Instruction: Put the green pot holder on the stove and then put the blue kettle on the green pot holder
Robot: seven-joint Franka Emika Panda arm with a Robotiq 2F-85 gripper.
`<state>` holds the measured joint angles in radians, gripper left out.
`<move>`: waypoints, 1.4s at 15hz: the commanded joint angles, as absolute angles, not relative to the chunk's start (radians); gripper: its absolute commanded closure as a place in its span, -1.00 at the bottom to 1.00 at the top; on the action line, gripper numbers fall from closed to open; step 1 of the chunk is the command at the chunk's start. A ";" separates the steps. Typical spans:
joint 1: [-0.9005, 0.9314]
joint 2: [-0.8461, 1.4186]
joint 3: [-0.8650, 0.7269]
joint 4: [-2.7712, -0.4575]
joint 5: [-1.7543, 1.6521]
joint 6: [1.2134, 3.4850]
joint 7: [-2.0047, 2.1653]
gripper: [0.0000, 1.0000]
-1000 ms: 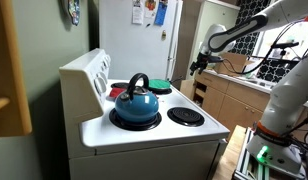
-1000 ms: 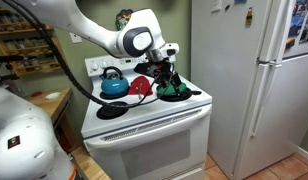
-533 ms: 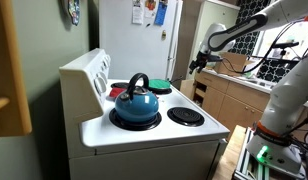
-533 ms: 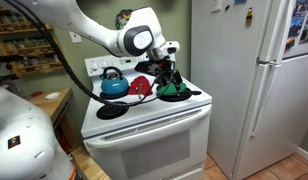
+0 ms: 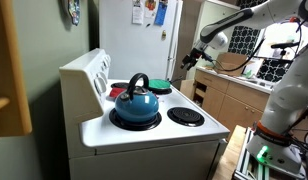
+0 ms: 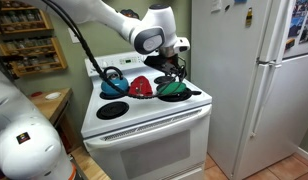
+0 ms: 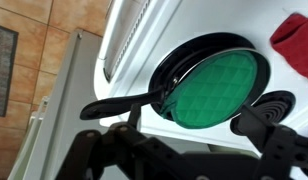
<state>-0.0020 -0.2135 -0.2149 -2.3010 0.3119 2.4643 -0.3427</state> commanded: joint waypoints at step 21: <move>-0.143 0.210 -0.133 -1.907 0.554 2.304 -0.857 -1.00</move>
<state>-0.1007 0.1349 -0.1742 -1.9820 0.5451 2.3332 -0.8170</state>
